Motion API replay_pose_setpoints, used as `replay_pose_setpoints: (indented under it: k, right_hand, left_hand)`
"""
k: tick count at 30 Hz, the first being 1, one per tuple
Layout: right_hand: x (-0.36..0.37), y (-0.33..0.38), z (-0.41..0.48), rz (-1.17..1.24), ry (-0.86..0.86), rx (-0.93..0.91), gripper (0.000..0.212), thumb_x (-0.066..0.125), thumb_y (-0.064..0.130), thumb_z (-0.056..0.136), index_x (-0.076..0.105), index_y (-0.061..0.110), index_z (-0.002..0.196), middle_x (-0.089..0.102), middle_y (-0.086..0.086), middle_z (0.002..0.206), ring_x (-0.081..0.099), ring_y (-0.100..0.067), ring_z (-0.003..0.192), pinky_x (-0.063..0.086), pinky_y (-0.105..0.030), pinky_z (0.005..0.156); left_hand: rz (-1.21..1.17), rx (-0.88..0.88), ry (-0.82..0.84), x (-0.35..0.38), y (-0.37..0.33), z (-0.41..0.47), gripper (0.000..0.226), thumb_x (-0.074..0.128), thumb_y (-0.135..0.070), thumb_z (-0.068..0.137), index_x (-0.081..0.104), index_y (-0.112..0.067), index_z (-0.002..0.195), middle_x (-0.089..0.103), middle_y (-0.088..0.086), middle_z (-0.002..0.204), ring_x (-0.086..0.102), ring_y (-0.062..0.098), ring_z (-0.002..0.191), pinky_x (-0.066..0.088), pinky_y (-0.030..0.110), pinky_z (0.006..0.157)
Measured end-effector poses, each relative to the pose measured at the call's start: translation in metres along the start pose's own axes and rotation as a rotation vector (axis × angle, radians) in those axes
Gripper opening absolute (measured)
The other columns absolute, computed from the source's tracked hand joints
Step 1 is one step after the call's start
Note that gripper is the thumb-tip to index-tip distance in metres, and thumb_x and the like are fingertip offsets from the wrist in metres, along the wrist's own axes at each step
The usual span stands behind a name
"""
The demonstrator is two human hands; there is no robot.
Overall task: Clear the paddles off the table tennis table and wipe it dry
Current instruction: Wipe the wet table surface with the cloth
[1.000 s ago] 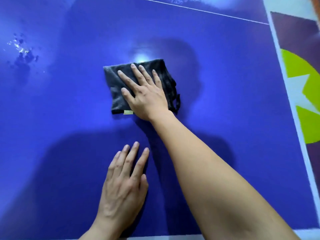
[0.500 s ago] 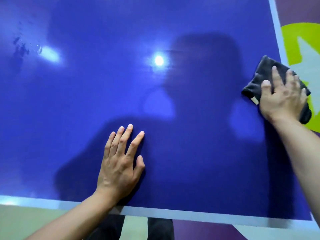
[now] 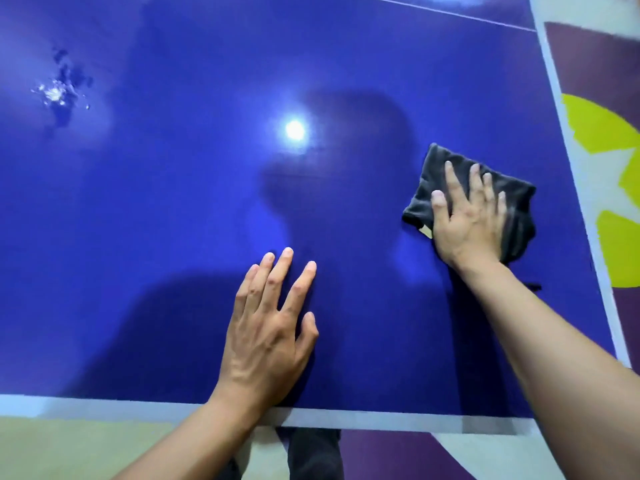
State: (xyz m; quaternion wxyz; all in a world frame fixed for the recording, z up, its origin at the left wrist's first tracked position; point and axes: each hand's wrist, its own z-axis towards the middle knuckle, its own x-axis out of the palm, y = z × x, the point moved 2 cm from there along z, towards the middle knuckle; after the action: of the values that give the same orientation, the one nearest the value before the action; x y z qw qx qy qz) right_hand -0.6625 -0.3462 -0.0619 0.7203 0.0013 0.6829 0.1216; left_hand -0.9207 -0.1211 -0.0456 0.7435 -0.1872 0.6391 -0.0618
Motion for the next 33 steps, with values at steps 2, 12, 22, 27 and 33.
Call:
replay_pose_setpoints:
  k: [2, 12, 22, 27, 33]
  right_hand:
    - [0.008, 0.055, -0.012, -0.002, 0.002, -0.055, 0.065, 0.018, 0.06, 0.1, 0.023, 0.039, 0.161, 0.017, -0.009, 0.17, 0.011, -0.024, 0.158, 0.002, -0.05, 0.127]
    - [0.049, 0.351, -0.089, 0.04, 0.139, -0.434, 0.061, 0.027, 0.059, 0.102, 0.018, 0.045, 0.161, 0.01, -0.003, 0.172, 0.001, -0.021, 0.159, -0.004, -0.05, 0.126]
    - [0.058, 0.431, -0.138, 0.119, 0.207, -0.593, 0.056, 0.031, 0.054, 0.105, 0.023, 0.045, 0.16, 0.013, 0.001, 0.172, 0.004, -0.017, 0.158, -0.007, -0.046, 0.126]
    - [0.046, 0.347, -0.129, 0.156, 0.175, -0.5, 0.056, 0.032, 0.054, 0.104, 0.024, 0.046, 0.159, 0.013, 0.002, 0.172, 0.005, -0.014, 0.158, -0.007, -0.047, 0.126]
    - [0.011, 0.156, -0.098, 0.11, 0.173, -0.277, 0.056, 0.027, 0.054, 0.105, 0.018, 0.048, 0.16, 0.009, 0.001, 0.172, 0.0, -0.014, 0.158, -0.01, -0.048, 0.125]
  left_hand:
    - [0.016, -0.04, -0.015, -0.015, 0.03, -0.02, 0.059, 0.046, -0.03, 0.094, 0.048, -0.016, 0.151, 0.035, 0.013, 0.162, 0.031, 0.034, 0.15, 0.026, 0.052, 0.122]
    - [0.071, -0.167, -0.018, -0.076, 0.177, -0.124, 0.06, 0.04, -0.032, 0.095, 0.046, -0.011, 0.151, 0.033, 0.015, 0.162, 0.031, 0.036, 0.15, 0.022, 0.052, 0.123]
    - [0.077, -0.19, -0.042, -0.075, 0.175, -0.13, 0.059, 0.041, -0.027, 0.094, 0.047, -0.008, 0.15, 0.035, 0.018, 0.161, 0.032, 0.04, 0.149, 0.023, 0.056, 0.122]
    - [0.076, -0.121, -0.034, -0.059, 0.121, -0.127, 0.059, 0.041, -0.027, 0.095, 0.046, -0.009, 0.151, 0.035, 0.016, 0.161, 0.032, 0.039, 0.149, 0.024, 0.055, 0.122]
    - [0.022, -0.086, -0.052, -0.015, 0.032, -0.11, 0.06, 0.039, -0.031, 0.094, 0.047, -0.01, 0.15, 0.036, 0.017, 0.16, 0.033, 0.039, 0.148, 0.021, 0.054, 0.123]
